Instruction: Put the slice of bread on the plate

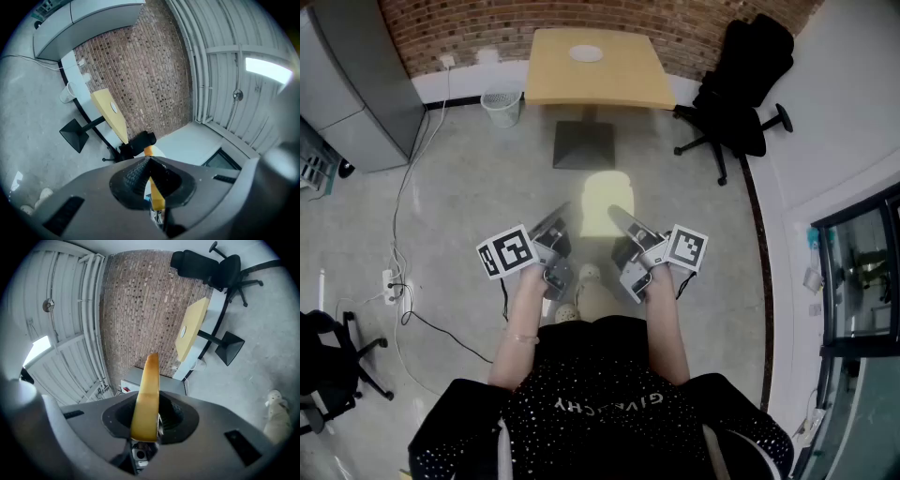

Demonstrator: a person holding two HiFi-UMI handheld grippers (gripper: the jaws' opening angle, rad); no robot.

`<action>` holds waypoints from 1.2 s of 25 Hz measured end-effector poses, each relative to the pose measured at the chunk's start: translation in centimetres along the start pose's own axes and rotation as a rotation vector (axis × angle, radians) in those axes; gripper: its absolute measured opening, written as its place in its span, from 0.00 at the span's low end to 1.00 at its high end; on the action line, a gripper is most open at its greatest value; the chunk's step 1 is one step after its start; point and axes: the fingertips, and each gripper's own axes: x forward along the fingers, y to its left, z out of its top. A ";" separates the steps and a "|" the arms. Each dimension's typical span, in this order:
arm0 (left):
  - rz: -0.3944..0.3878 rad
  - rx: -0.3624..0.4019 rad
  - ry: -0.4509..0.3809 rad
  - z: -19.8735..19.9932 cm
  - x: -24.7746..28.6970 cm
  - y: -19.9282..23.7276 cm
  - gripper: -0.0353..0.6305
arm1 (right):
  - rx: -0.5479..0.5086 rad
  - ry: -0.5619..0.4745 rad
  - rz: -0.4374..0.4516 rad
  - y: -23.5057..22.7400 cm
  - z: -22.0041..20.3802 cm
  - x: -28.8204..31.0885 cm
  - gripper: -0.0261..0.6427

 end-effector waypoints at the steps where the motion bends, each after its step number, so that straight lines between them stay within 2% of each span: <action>1: 0.003 0.002 0.001 0.0 0.0 0.2 0.07 | 0.003 0.004 -0.002 -0.2 -0.2 0.2 0.18; 9: 0.015 -0.006 -0.024 2.5 2.2 2.8 0.07 | 0.022 0.002 0.010 -2.6 2.4 3.2 0.18; 13: 0.029 0.010 -0.034 6.5 6.8 3.8 0.07 | 0.021 0.001 0.008 -3.4 7.7 6.5 0.18; 19: 0.018 0.035 -0.049 10.4 13.1 4.8 0.07 | 0.005 0.005 0.012 -5.0 14.9 10.2 0.18; 24: 0.058 0.089 -0.062 12.9 16.7 5.9 0.07 | 0.008 0.023 0.013 -6.3 18.9 12.8 0.18; 30: 0.075 0.066 -0.083 14.7 19.4 7.6 0.07 | 0.026 0.053 0.004 -8.0 21.5 15.2 0.18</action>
